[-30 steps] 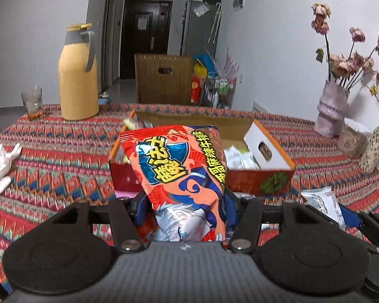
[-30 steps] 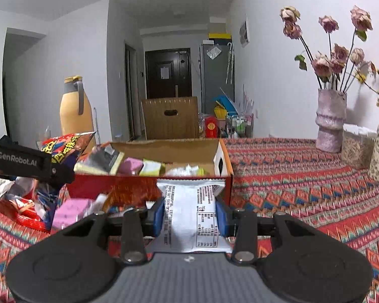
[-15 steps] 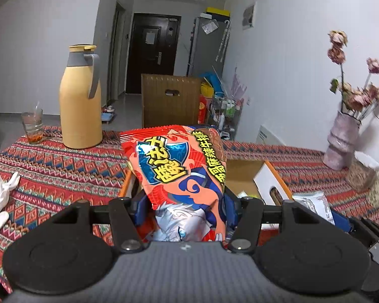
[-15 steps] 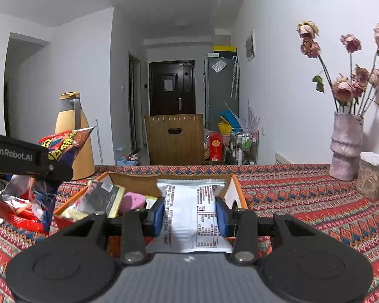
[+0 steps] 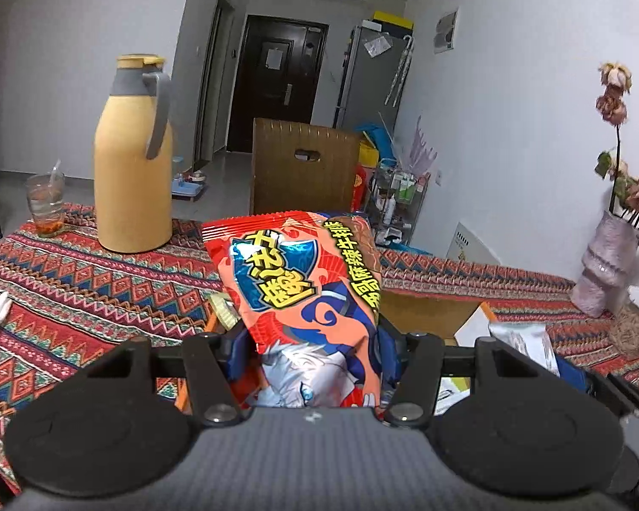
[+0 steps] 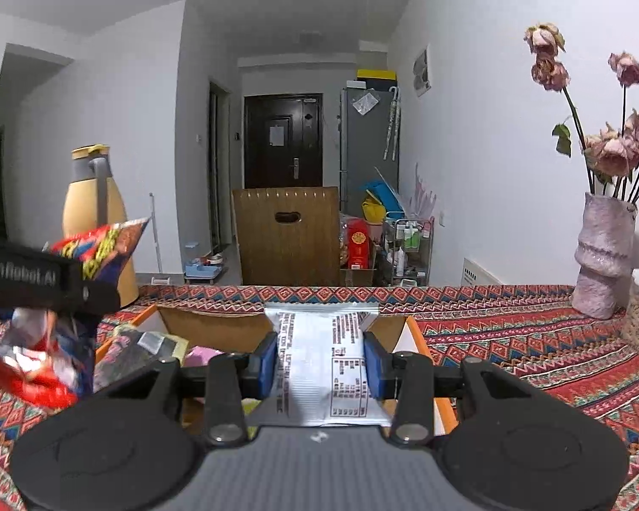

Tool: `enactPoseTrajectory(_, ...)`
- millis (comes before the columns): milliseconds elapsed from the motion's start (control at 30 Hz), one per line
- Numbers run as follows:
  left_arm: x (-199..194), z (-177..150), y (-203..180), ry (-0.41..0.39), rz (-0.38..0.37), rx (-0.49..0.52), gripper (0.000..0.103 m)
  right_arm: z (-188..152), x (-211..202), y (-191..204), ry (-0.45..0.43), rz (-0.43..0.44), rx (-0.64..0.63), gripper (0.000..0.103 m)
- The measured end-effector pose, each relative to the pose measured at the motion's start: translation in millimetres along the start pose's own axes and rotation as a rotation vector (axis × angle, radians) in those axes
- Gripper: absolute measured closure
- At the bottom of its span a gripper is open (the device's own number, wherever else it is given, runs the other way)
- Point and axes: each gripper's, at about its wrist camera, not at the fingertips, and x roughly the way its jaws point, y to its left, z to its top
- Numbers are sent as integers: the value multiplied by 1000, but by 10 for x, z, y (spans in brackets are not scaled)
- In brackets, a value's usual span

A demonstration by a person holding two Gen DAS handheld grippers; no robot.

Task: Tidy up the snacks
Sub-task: 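Carry both snacks over the box and open both grippers to drop them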

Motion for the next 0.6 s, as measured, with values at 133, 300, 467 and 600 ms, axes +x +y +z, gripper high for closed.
enactPoseTrajectory(133,211,-101,46,30,11,-1,45,-95,215,-34,20,0,24,63)
enactPoseTrajectory(300,397,-181,82,73,14,-1,45,-221,386,-58,75,6,28,63)
enactPoseTrajectory(467,462,-220,71,86,17,4,45,-274,428,-48,89,0,25,63)
enactPoseTrajectory(600,450,-229,43,81,21,12,45,-313,451,-43,94,-9,16,63)
